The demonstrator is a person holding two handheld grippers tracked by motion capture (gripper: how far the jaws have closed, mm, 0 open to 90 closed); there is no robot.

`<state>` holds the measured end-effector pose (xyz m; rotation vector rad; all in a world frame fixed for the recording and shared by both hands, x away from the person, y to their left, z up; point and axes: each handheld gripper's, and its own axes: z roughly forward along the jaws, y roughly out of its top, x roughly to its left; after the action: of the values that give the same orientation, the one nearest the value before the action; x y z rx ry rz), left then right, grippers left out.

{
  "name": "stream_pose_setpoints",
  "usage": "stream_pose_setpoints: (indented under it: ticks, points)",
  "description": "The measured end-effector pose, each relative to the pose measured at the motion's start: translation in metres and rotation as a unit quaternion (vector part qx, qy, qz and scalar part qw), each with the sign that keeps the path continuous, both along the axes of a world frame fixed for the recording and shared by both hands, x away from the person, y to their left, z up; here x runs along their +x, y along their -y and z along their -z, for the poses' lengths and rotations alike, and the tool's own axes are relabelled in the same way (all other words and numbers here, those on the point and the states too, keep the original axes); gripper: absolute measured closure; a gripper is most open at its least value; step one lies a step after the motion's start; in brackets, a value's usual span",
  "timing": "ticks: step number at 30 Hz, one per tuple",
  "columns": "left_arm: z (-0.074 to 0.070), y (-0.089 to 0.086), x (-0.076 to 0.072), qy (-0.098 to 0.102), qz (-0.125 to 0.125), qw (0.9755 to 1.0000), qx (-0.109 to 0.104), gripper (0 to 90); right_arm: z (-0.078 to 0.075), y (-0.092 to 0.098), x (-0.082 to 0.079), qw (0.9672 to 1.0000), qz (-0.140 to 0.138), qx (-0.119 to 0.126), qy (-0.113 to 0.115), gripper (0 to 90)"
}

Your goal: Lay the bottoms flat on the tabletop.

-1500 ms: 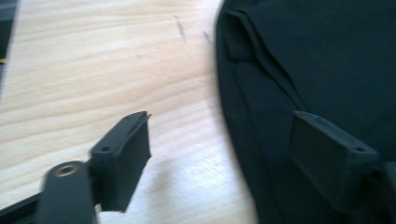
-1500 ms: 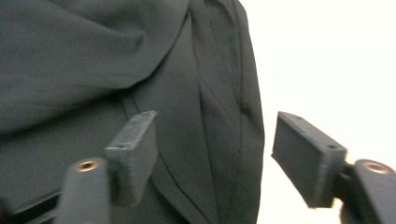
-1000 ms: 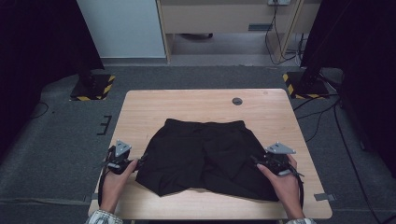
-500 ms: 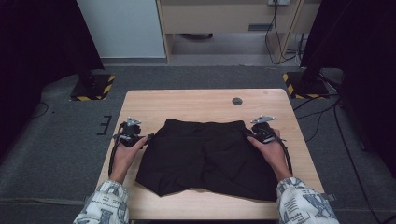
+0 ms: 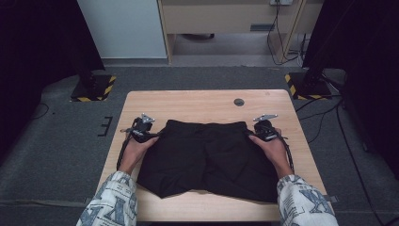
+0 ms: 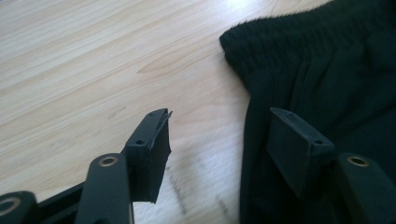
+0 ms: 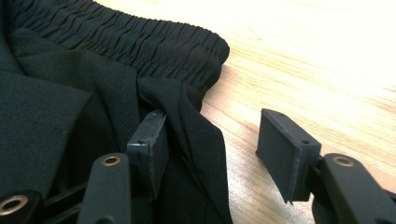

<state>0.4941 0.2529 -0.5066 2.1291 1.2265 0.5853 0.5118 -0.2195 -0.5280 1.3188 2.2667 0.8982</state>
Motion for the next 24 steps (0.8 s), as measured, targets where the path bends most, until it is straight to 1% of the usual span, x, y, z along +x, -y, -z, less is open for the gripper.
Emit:
stream_pose_setpoints:
  ticks: [1, 2, 4, 5, 6, 8, 9, 11, 13, 14, 16, 17, 18, 19, 20, 22, 24]
  points:
    - [-0.001, 0.002, 0.001, 0.003, -0.001, 1.0, -0.003, 38.5, 0.0, 0.0, 0.0, 1.0, 0.0, -0.002, -0.001, 44.0]
    - [-0.002, 0.004, 0.003, -0.002, -0.001, 1.0, -0.002, 38.3, -0.001, 0.0, 0.0, 1.0, 0.001, -0.002, -0.004, 44.9]
    - [-0.003, 0.008, 0.004, -0.005, -0.002, 1.0, 0.0, 38.0, -0.002, -0.001, -0.002, 1.0, -0.001, -0.006, -0.006, 47.9]
    - [-0.002, 0.011, 0.005, -0.006, -0.001, 1.0, 0.005, 38.0, -0.002, -0.002, -0.003, 1.0, 0.001, -0.005, -0.008, 49.6]
    - [-0.001, 0.014, 0.005, -0.007, 0.001, 0.9999, 0.015, 38.2, -0.003, -0.002, -0.003, 1.0, 0.0, -0.005, -0.009, 53.0]
    - [0.002, 0.015, 0.008, -0.012, -0.001, 0.9997, 0.022, 38.4, -0.003, -0.003, -0.004, 1.0, -0.004, -0.003, -0.008, 56.6]
    - [0.004, 0.013, 0.01, -0.013, -0.007, 0.9997, 0.017, 38.9, -0.003, -0.004, -0.004, 0.9999, -0.005, -0.001, -0.009, 58.4]
    - [0.008, 0.009, 0.014, -0.018, -0.002, 0.9998, -0.003, 38.5, -0.003, -0.004, -0.004, 0.9999, -0.008, -0.002, -0.012, 60.3]
    - [0.011, 0.007, 0.018, -0.024, -0.001, 0.9995, -0.019, 37.9, -0.004, -0.004, -0.003, 0.9999, -0.008, -0.002, -0.013, 62.4]
    - [0.013, 0.008, 0.02, -0.028, 0.009, 0.9993, -0.022, 38.2, -0.004, -0.005, -0.003, 0.9999, -0.01, -0.002, -0.012, 64.8]
    - [0.016, 0.011, 0.021, -0.026, 0.013, 0.9995, -0.011, 39.8, -0.004, -0.006, -0.002, 0.9997, -0.018, -0.002, -0.013, 70.9]
    - [0.017, 0.011, 0.021, -0.03, 0.012, 0.9993, -0.016, 41.7, -0.005, -0.007, -0.002, 0.9996, -0.023, -0.002, -0.017, 77.3]
    - [0.017, 0.011, 0.022, -0.034, 0.013, 0.999, -0.024, 43.8, -0.006, -0.009, -0.002, 0.9993, -0.031, -0.004, -0.021, 80.4]
    - [0.017, 0.011, 0.021, -0.035, 0.016, 0.9989, -0.028, 48.9, -0.006, -0.011, -0.002, 0.9991, -0.036, -0.013, -0.02, 83.4]
    - [0.017, 0.012, 0.021, -0.036, 0.019, 0.9988, -0.028, 52.9, -0.007, -0.012, -0.001, 0.999, -0.037, -0.015, -0.021, 86.3]
    - [0.015, 0.014, 0.02, -0.04, 0.025, 0.9985, -0.026, 64.6, -0.007, -0.013, -0.001, 0.9991, -0.033, -0.012, -0.024, 88.1]
    - [0.014, 0.016, 0.019, -0.045, 0.03, 0.9982, -0.026, 78.3, -0.007, -0.013, -0.001, 0.9993, -0.03, -0.009, -0.022, 88.6]
